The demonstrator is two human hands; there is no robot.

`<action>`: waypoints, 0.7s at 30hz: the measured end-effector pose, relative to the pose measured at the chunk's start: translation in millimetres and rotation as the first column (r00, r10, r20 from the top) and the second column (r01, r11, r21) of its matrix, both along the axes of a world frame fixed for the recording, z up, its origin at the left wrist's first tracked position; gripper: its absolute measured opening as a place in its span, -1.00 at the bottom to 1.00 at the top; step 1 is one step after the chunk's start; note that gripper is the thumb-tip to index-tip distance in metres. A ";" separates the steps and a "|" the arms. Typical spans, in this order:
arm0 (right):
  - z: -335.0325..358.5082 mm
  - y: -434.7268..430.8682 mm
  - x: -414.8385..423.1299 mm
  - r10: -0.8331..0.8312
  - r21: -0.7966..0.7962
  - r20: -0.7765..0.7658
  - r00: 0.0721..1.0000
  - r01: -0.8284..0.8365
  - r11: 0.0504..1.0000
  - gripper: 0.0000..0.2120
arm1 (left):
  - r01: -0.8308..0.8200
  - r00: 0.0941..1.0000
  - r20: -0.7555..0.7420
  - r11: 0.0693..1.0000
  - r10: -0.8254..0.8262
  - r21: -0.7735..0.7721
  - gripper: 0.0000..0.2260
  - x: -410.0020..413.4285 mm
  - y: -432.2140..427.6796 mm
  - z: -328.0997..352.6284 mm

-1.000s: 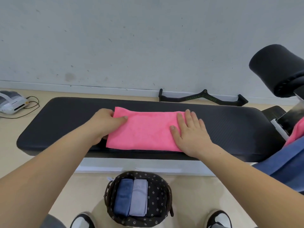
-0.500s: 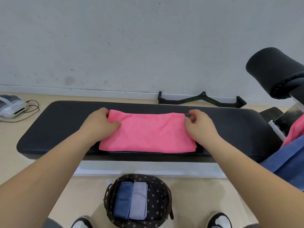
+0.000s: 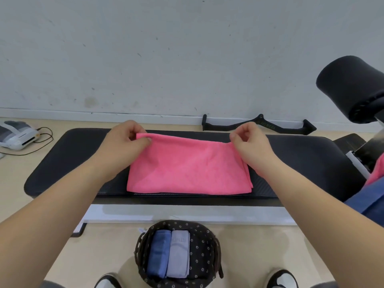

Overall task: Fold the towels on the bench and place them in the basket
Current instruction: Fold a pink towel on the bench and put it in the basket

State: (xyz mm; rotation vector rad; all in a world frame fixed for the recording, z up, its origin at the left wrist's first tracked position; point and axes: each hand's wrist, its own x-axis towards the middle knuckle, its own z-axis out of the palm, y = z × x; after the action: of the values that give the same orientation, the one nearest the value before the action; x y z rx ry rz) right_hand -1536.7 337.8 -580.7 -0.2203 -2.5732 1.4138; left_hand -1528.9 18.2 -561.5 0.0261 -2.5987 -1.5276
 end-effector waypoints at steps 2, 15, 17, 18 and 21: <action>-7.2 5.6 3.4 0.056 0.125 0.127 0.990 -0.072 0.990 -0.51 | 0.071 0.991 0.097 0.980 -0.090 0.186 -0.89 11.8 -4.3 6.0; 18.9 -8.2 16.4 0.092 -0.261 -0.005 0.996 -0.090 0.961 -0.84 | 0.200 0.953 0.141 0.910 -0.266 0.363 -0.92 41.4 -18.5 15.4; 42.5 -2.2 35.3 0.253 -0.385 0.036 0.967 -0.220 0.896 -0.82 | 0.194 0.953 0.149 0.906 -0.265 0.375 -0.95 41.5 -22.3 16.7; 50.1 1.2 44.7 0.361 -0.443 0.091 0.928 -0.287 0.849 -0.84 | 0.197 0.948 0.163 0.907 -0.273 0.371 -0.94 42.8 -23.5 18.1; 58.5 12.3 75.8 0.609 -0.541 0.326 0.723 -0.386 0.748 -0.88 | 0.269 0.900 0.250 0.906 -0.357 0.326 -0.92 49.9 -24.4 21.8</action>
State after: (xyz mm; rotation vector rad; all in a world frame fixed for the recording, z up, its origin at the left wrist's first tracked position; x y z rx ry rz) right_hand -1460.9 350.0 -522.2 0.1219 -2.7812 2.4412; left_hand -1479.0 -6.2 -539.8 -0.1551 -2.6832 -2.1656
